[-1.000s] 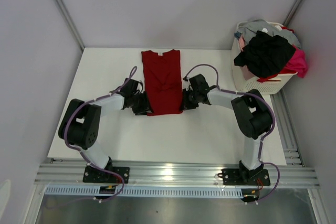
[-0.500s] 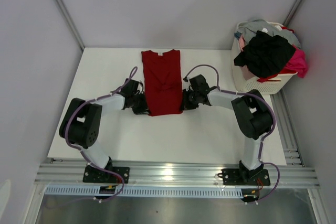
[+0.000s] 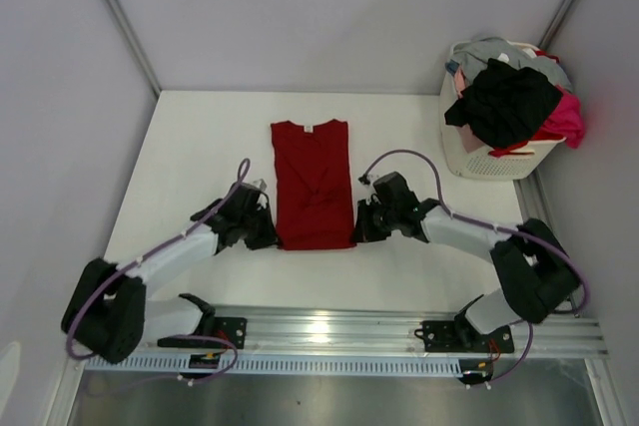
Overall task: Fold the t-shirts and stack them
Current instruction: Grab one side of the 2/3 rectangular tshirt with both arms, then fold the long partially folded tshirt into a neat square
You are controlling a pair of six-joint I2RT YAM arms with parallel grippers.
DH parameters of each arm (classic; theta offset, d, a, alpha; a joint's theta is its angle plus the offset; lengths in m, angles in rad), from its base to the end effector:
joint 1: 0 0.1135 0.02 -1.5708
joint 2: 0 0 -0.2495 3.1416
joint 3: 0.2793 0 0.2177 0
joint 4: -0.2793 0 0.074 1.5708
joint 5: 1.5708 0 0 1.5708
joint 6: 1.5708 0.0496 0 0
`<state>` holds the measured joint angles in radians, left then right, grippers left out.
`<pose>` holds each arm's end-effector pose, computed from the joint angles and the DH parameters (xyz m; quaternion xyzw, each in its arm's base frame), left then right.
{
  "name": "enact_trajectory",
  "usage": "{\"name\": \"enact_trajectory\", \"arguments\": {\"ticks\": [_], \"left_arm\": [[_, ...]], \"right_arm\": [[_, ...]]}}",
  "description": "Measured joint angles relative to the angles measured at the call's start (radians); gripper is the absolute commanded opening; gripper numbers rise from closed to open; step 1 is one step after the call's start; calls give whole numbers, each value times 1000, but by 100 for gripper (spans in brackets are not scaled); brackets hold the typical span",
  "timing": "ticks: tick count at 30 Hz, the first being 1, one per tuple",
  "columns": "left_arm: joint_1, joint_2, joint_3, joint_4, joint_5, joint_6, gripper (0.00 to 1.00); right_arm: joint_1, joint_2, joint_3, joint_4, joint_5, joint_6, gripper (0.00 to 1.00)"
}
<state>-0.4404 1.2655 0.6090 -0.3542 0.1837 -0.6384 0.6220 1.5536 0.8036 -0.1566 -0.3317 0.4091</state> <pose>0.1885 -0.0988 0.1673 -0.0694 0.9548 -0.2170 0.1909 0.2216 0.1788 0.1690 -0.1526 0.9214 0.2943 0.2028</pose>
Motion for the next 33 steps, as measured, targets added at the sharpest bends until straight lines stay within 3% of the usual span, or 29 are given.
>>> {"name": "enact_trajectory", "arguments": {"ticks": [8,15,19,23,28,33], "left_arm": [[-247,-351,-71,-171,-192,-216,0],[-457,-563,16,-422,-395,-412,0],[-468,-540,133,-473,-481,-408,0],[-452,-444,297,-468,-563,-328,0],[-338,-323,344,-358,-559,-239,0],[-189,-138,359,-256,-474,-160,0]], "right_arm": [[132,-372,-138,-102,97,107,0],[295,-572,-108,-245,237,193,0],[318,-611,-36,-301,314,203,0],[254,-583,67,-306,341,155,0],[68,-421,153,-223,259,80,0],[-27,-208,220,-167,158,14,0]]}}
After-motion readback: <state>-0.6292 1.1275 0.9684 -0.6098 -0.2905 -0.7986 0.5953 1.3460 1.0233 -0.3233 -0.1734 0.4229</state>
